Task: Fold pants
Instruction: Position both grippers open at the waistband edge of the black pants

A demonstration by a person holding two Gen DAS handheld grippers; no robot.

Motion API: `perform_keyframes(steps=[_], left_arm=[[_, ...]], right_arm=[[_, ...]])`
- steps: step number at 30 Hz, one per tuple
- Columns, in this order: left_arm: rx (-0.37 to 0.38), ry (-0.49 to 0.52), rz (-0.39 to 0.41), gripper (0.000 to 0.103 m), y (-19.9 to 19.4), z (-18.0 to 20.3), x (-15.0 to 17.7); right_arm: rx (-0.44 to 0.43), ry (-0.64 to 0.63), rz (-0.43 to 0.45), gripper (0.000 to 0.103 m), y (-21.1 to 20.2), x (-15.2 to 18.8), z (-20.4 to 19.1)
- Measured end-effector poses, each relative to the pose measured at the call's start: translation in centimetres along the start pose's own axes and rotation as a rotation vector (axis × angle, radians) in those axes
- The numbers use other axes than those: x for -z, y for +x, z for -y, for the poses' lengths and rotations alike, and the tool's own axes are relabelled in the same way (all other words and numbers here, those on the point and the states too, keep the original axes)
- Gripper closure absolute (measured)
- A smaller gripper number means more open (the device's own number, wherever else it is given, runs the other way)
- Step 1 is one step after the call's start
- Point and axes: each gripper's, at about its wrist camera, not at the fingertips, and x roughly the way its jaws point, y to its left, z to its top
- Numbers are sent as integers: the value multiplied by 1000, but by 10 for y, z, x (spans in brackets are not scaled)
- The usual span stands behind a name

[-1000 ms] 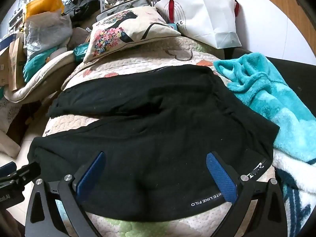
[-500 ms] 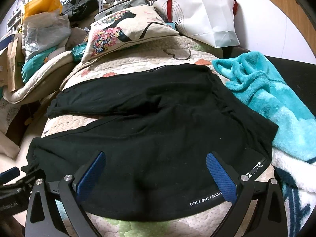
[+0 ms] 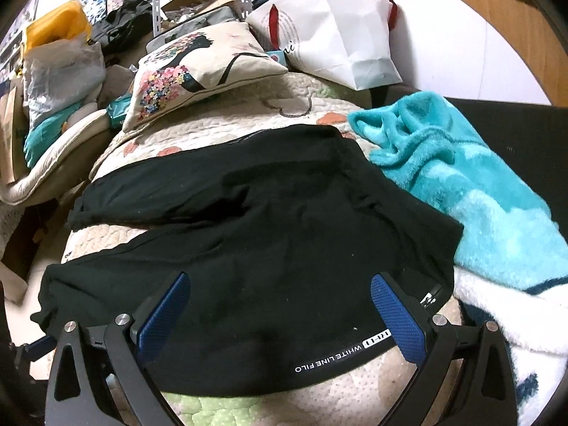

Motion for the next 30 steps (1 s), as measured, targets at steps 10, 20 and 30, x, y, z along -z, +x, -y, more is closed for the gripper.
perform_keyframes(steps=[10, 20, 30], left_arm=[[62, -47, -1, 0, 1, -10, 1], [63, -38, 12, 0, 0, -11, -1], [87, 6, 3, 14, -11, -8, -2]], right_arm=[[4, 1, 8, 0, -1, -1, 0], [22, -24, 23, 0, 0, 3, -3], [-18, -79, 60, 0, -6, 5, -14]])
